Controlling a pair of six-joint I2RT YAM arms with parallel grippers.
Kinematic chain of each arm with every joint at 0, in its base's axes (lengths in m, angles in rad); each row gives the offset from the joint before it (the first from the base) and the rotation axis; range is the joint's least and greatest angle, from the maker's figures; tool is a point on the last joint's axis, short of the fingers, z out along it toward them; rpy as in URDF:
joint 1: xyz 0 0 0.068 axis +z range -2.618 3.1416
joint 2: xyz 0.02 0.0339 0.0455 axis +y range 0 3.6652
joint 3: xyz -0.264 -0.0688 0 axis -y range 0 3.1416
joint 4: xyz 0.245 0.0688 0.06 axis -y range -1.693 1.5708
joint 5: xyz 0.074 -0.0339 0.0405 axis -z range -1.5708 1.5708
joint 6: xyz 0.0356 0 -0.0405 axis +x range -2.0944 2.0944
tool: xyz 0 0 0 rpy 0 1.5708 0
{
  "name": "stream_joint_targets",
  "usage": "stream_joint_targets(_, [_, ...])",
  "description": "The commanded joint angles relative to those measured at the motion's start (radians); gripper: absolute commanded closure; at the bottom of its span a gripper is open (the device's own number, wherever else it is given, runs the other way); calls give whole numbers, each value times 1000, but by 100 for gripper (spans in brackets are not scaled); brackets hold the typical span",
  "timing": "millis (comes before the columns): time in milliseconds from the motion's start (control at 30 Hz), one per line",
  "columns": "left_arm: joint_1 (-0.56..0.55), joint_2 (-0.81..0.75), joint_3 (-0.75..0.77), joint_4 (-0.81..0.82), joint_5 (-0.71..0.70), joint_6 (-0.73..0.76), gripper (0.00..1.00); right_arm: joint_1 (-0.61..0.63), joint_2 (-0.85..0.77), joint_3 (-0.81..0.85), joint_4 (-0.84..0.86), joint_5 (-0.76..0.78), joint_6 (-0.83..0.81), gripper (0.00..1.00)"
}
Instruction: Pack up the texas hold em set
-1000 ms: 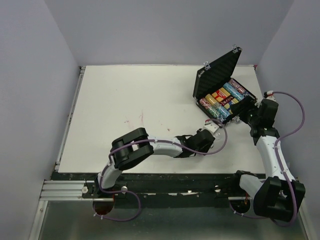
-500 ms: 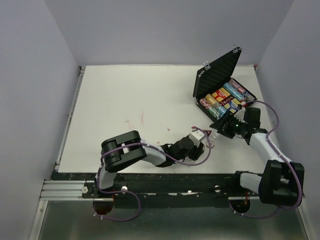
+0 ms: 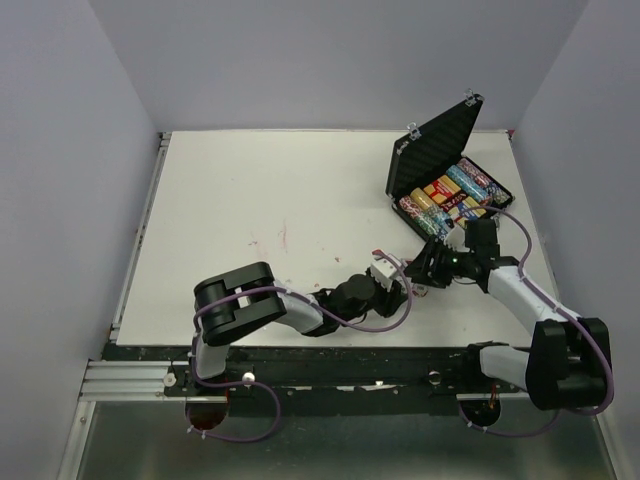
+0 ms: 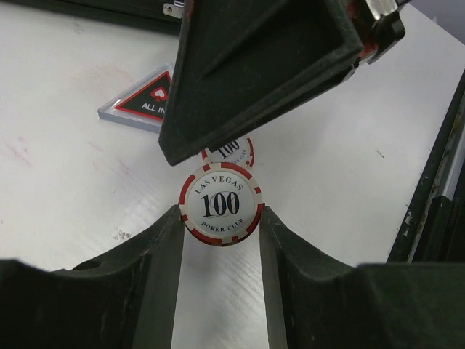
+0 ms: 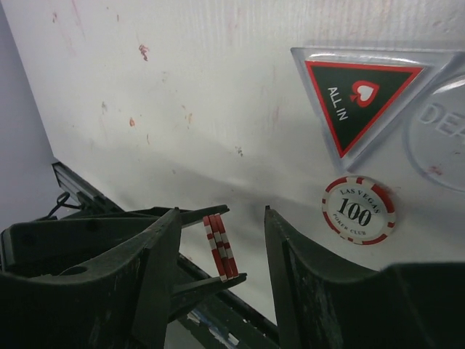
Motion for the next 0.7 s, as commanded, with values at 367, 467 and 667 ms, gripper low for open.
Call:
stream_joint_targets(367, [19,-47,-56,117,-36,-13,73,96,26,-13,-47,-41,-11,52])
stream_joint_targets(467, [21,-49,-64,125,-42,-14,73,108,35,-10,-52,-30,-14,55])
stream_joint_targets(667, [27,-49,-68,130,-50,-22,73,114,32,-10,-52,-23,-10,66])
